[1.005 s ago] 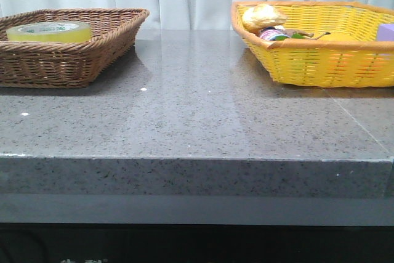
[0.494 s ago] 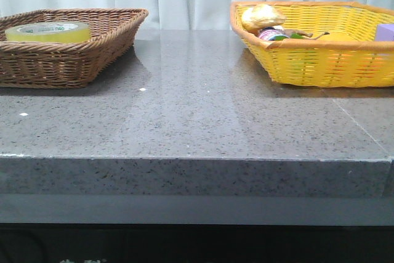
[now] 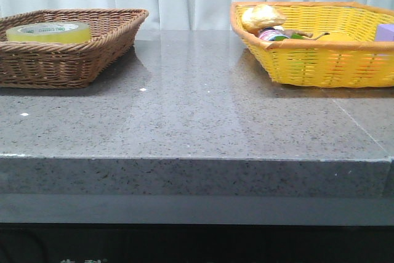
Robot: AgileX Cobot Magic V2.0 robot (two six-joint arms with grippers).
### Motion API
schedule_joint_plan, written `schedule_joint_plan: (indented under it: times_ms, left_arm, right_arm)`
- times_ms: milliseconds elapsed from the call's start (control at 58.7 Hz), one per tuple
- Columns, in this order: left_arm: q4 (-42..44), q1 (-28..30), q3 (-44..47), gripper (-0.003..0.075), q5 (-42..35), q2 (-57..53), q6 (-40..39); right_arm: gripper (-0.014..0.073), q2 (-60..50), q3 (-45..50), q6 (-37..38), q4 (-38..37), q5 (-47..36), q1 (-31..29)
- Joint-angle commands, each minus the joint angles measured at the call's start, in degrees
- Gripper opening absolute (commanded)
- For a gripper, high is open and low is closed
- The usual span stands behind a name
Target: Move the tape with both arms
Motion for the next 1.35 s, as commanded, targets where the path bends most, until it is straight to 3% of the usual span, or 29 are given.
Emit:
schedule_joint_plan:
  times_ms: [0,1329]
  left_arm:
    - [-0.10,0.18,2.17,-0.0020,-5.05,-1.08,-0.51]
    - [-0.10,0.18,2.17,-0.0020,-5.05,-1.08,-0.51]
  right_arm:
    - [-0.0120,-1.57,-1.44,-0.07,-0.86,-4.24,0.31]
    - [-0.0120,-1.51,-1.50,-0.07,-0.91,-2.50,0.31]
